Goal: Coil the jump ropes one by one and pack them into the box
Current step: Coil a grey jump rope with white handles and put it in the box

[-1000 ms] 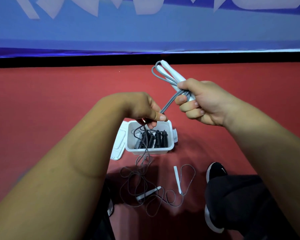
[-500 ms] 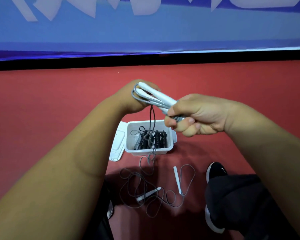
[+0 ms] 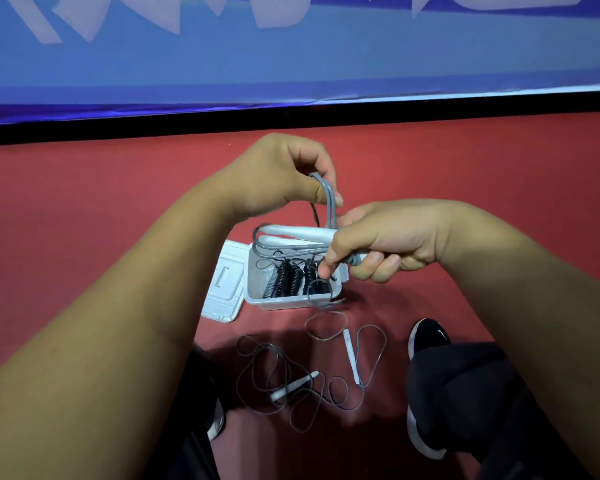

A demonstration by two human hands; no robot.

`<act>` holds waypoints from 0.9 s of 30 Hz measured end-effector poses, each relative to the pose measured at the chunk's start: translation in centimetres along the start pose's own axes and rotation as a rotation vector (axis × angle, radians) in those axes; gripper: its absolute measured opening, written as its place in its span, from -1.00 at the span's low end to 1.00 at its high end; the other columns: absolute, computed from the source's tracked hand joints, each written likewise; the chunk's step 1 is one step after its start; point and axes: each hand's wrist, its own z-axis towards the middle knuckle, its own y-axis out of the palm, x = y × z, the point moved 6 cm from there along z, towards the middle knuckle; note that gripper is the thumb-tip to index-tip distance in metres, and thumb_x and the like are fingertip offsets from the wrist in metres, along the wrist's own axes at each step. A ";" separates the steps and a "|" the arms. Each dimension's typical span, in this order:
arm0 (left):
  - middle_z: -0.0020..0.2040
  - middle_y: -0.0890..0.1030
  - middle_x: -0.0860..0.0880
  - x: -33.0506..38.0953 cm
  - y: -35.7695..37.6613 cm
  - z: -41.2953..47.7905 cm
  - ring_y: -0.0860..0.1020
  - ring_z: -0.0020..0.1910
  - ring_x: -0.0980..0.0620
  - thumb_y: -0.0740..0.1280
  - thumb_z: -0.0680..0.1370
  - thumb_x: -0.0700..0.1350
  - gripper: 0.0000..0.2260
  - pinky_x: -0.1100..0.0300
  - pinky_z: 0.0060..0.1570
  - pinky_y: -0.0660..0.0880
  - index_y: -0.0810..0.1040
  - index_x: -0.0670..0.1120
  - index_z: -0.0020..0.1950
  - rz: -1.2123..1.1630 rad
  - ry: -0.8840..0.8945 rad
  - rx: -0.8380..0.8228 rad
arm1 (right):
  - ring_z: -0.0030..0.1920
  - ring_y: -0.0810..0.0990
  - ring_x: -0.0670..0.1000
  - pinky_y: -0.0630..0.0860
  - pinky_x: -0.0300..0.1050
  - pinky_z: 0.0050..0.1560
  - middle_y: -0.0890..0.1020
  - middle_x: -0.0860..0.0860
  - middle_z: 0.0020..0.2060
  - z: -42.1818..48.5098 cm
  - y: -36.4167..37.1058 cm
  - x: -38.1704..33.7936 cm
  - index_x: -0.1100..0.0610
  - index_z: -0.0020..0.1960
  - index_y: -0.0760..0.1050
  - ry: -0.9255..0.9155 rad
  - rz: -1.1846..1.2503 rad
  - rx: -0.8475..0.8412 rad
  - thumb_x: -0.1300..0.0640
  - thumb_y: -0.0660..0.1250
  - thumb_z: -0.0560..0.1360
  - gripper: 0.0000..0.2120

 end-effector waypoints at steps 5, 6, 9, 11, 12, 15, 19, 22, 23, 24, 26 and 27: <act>-0.28 0.61 -0.03 0.1 0.1 -0.3 0.49 -0.31 0.12 0.50 0.49 -0.29 -0.88 0.19 -0.26 0.43 0.61 -0.13 -0.12 0.299 -0.070 -0.087 | -0.49 0.23 -0.07 0.12 -0.34 -0.54 0.64 0.15 -0.13 2.5 -2.9 0.6 0.14 0.16 0.43 -0.041 -0.085 0.303 0.34 0.28 0.56 -0.78; -0.26 0.64 -0.03 0.0 0.3 -0.4 0.50 -0.31 0.12 0.50 0.52 -0.23 -0.90 0.19 -0.25 0.44 0.61 -0.09 -0.10 0.360 -0.083 -0.128 | -0.50 0.24 -0.06 0.14 -0.33 -0.53 0.60 0.15 -0.15 2.9 -3.5 0.7 0.13 0.13 0.45 -0.044 -0.126 0.358 0.32 0.27 0.55 -0.81; -0.20 0.68 0.08 -0.4 0.4 -0.9 0.58 -0.24 0.14 0.43 0.59 -0.10 -0.97 0.23 -0.15 0.49 0.65 0.02 -0.03 0.473 -0.123 -0.180 | -0.50 0.23 0.00 0.16 -0.29 -0.49 0.47 0.18 -0.17 3.2 -4.9 0.7 0.12 0.07 0.50 -0.047 -0.198 0.498 0.24 0.23 0.55 -0.86; -0.21 0.66 0.13 -1.2 0.0 -1.1 0.57 -0.25 0.17 0.40 0.62 -0.07 -0.94 0.23 -0.13 0.50 0.66 0.06 -0.01 0.503 -0.178 -0.165 | -0.48 0.22 0.00 0.13 -0.25 -0.46 0.45 0.17 -0.16 3.4 -5.4 0.5 0.13 0.10 0.52 -0.084 -0.139 0.560 0.23 0.22 0.55 -0.84; -0.23 0.65 0.13 -1.6 -0.1 -1.3 0.55 -0.27 0.15 0.41 0.62 -0.06 -0.96 0.22 -0.14 0.50 0.65 0.05 -0.01 0.518 -0.204 -0.163 | -0.47 0.22 -0.02 0.12 -0.24 -0.45 0.46 0.16 -0.16 3.5 -5.5 0.4 0.14 0.11 0.52 -0.108 -0.099 0.574 0.24 0.22 0.57 -0.84; -0.20 0.69 -0.02 -3.0 -0.4 -1.5 0.68 -0.25 0.00 0.47 0.59 -0.09 -0.93 0.06 -0.17 0.63 0.62 -0.03 -0.05 0.546 -0.309 -0.181 | -0.48 0.19 -0.06 0.05 -0.25 -0.47 0.46 0.09 -0.22 3.6 -4.8 -0.3 0.13 0.10 0.51 -0.182 0.001 0.532 0.27 0.24 0.60 -0.87; -0.17 0.69 -0.26 -4.7 -0.8 -2.1 0.74 -0.24 -0.16 0.37 0.63 -0.20 -0.90 -0.02 -0.26 0.71 0.59 -0.24 0.01 0.404 -0.525 -0.125 | -0.45 0.19 -0.10 0.03 -0.25 -0.49 0.48 0.03 -0.22 3.4 -3.3 -1.5 0.16 0.22 0.60 -0.259 0.056 0.424 0.04 0.49 0.59 -0.72; -0.18 0.64 -0.21 -4.6 -0.3 -2.5 0.70 -0.28 -0.11 0.30 0.69 -0.19 -0.86 -0.01 -0.22 0.71 0.62 -0.22 0.10 0.230 -0.557 -0.128 | -0.43 0.16 -0.10 0.06 -0.28 -0.49 0.49 -0.01 -0.24 3.5 -3.4 -1.9 0.11 0.25 0.58 -0.277 0.214 0.441 -0.40 0.39 0.53 -0.39; -0.17 0.64 -0.21 -4.2 -0.2 -2.4 0.70 -0.27 -0.08 0.31 0.70 -0.17 -0.85 0.02 -0.21 0.70 0.63 -0.22 0.11 0.168 -0.526 -0.131 | -0.44 0.16 -0.10 0.08 -0.29 -0.51 0.49 -0.02 -0.25 3.6 -3.6 -1.9 0.13 0.26 0.57 -0.279 0.273 0.456 -0.46 0.33 0.53 -0.33; -0.15 0.65 -0.20 -3.7 -0.1 -2.4 0.70 -0.24 -0.06 0.35 0.69 -0.15 -0.85 0.04 -0.19 0.70 0.64 -0.23 0.11 0.111 -0.486 -0.128 | -0.45 0.15 -0.10 0.08 -0.30 -0.53 0.49 -0.02 -0.27 3.6 -3.9 -1.9 0.13 0.24 0.56 -0.280 0.324 0.467 -0.49 0.29 0.54 -0.31; -0.10 0.70 -0.18 -2.8 -0.4 -2.3 0.71 -0.14 -0.06 0.44 0.62 -0.13 -0.83 -0.01 -0.06 0.71 0.67 -0.24 0.08 0.038 -0.416 -0.107 | -0.45 0.14 -0.10 0.08 -0.29 -0.56 0.48 -0.02 -0.28 3.5 -4.2 -1.9 0.10 0.15 0.55 -0.282 0.397 0.477 -0.47 0.26 0.57 -0.37; -0.09 0.72 -0.17 -2.6 -0.6 -2.1 0.72 -0.10 -0.07 0.48 0.59 -0.12 -0.83 -0.07 0.04 0.69 0.69 -0.23 0.06 0.040 -0.386 -0.094 | -0.44 0.14 -0.10 0.08 -0.28 -0.57 0.48 -0.02 -0.28 3.4 -4.3 -2.0 0.09 0.12 0.54 -0.286 0.425 0.477 -0.45 0.27 0.58 -0.42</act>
